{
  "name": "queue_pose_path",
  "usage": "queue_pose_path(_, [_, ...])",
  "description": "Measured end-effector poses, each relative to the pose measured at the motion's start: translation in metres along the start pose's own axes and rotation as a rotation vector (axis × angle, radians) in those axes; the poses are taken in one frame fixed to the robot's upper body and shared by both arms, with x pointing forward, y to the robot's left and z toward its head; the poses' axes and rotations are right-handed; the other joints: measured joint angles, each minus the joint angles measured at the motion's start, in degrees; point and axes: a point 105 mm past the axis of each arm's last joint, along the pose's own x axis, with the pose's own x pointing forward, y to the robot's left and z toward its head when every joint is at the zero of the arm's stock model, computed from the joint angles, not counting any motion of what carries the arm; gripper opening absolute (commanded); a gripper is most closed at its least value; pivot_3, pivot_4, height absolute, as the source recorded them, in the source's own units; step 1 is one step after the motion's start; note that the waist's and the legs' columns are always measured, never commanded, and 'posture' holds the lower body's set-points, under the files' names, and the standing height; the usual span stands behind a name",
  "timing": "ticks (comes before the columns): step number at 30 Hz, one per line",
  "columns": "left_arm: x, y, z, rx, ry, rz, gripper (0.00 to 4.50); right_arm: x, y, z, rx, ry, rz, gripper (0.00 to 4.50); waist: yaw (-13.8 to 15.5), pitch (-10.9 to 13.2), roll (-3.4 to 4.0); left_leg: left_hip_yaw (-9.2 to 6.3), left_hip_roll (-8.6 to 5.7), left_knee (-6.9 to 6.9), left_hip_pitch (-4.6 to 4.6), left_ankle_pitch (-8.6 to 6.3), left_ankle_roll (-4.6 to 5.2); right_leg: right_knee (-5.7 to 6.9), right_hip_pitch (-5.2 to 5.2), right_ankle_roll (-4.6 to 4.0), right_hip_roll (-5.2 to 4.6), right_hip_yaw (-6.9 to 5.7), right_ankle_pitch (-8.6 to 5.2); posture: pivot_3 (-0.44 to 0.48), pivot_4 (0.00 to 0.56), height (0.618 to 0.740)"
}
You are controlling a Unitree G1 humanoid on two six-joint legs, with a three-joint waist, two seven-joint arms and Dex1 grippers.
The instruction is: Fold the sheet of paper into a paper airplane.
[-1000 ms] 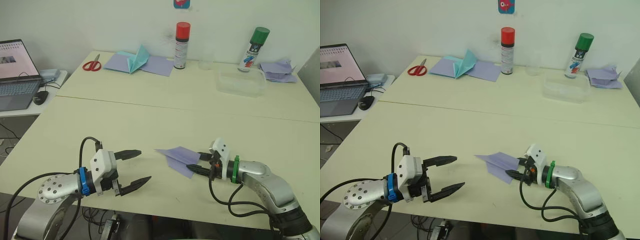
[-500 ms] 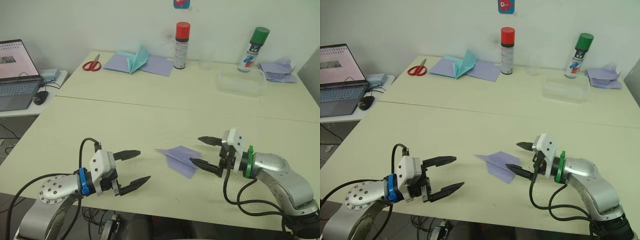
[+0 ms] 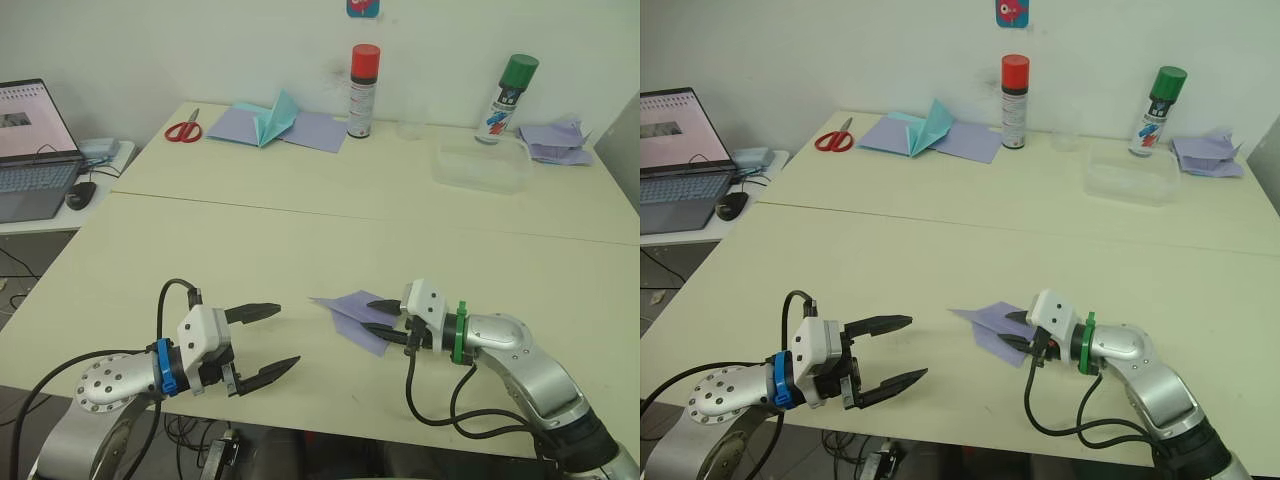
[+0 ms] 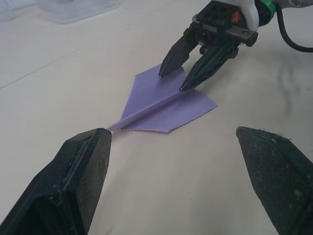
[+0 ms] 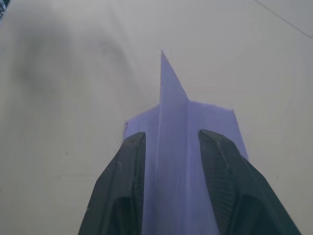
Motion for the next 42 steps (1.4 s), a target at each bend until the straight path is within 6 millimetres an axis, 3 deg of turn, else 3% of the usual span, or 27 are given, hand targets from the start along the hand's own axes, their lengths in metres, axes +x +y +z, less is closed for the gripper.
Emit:
queue_pose_path(7, [0.002, 0.003, 0.004, 0.015, -0.007, 0.003, 4.49, 0.013, -0.004, -0.007, 0.007, 0.023, 0.001, 1.65, 0.0, 0.0, 0.0, 0.01, 0.0, 0.02, 0.01, 0.0, 0.0, 0.01, 0.0, 0.0, 0.0, 0.01, 0.0, 0.0, 0.15, 0.74])
queue_pose_path(12, [0.004, 0.003, 0.007, 0.024, -0.012, 0.004, 4.49, 0.021, -0.01, -0.009, 0.111, 0.007, -0.046, 1.65, 0.0, 0.0, 0.0, 0.0, -0.01, 0.01, -0.01, 0.0, 0.0, 0.01, 0.01, -0.01, 0.0, 0.01, 0.01, 0.0, 0.15, 0.74])
queue_pose_path(15, [0.004, 0.003, 0.008, 0.019, -0.008, 0.007, 4.49, 0.019, -0.013, -0.014, 0.134, 0.028, -0.062, 1.06, 0.0, 0.0, 0.0, 0.0, -0.01, 0.01, 0.0, 0.0, 0.0, 0.02, 0.01, 0.0, 0.0, 0.0, 0.01, 0.0, 0.15, 0.74])
queue_pose_path(18, [0.007, 0.005, 0.013, 0.031, -0.016, 0.012, 4.49, 0.018, -0.014, -0.015, 0.142, 0.033, -0.067, 0.03, 0.0, 0.0, 0.0, -0.01, 0.0, 0.01, 0.02, 0.0, 0.0, 0.04, 0.02, 0.0, 0.01, 0.0, 0.01, 0.0, 0.15, 0.74])
queue_pose_path(27, [0.013, 0.01, 0.022, 0.012, -0.027, 0.033, 4.49, 0.01, -0.017, -0.019, 0.199, 0.043, -0.085, 0.03, 0.1, 0.0, 0.0, -0.03, -0.02, 0.02, 0.01, 0.0, 0.0, 0.04, 0.05, 0.0, 0.01, -0.01, 0.01, 0.0, 0.15, 0.74])
queue_pose_path(31, [0.027, 0.015, 0.04, -0.03, -0.07, -0.016, 4.49, -0.025, -0.044, -0.023, 0.29, 0.062, -0.245, 0.03, 0.7, 0.0, -0.02, -0.08, -0.06, 0.1, 0.0, 0.0, 0.0, 0.03, 0.11, 0.07, 0.01, -0.03, 0.05, 0.0, 0.15, 0.74])
queue_pose_path(35, [0.051, 0.017, 0.075, 0.025, -0.105, -0.145, 4.49, -0.068, -0.066, -0.024, 0.341, 0.068, -0.45, 0.03, 1.1, 0.0, -0.03, -0.06, -0.06, 0.1, 0.0, 0.01, 0.0, 0.02, 0.11, 0.12, 0.25, 0.04, 0.07, 0.0, 0.15, 0.74])
queue_pose_path(42, [0.079, 0.028, 0.088, 0.122, 0.029, -0.38, 4.49, -0.139, -0.087, -0.058, 0.523, 0.152, -0.883, 0.03, 0.6, 0.0, 0.02, -0.02, -0.04, 0.03, -0.02, 0.08, -0.13, 0.06, -0.01, 0.12, 0.47, 0.13, 0.07, 0.0, 0.15, 0.74])
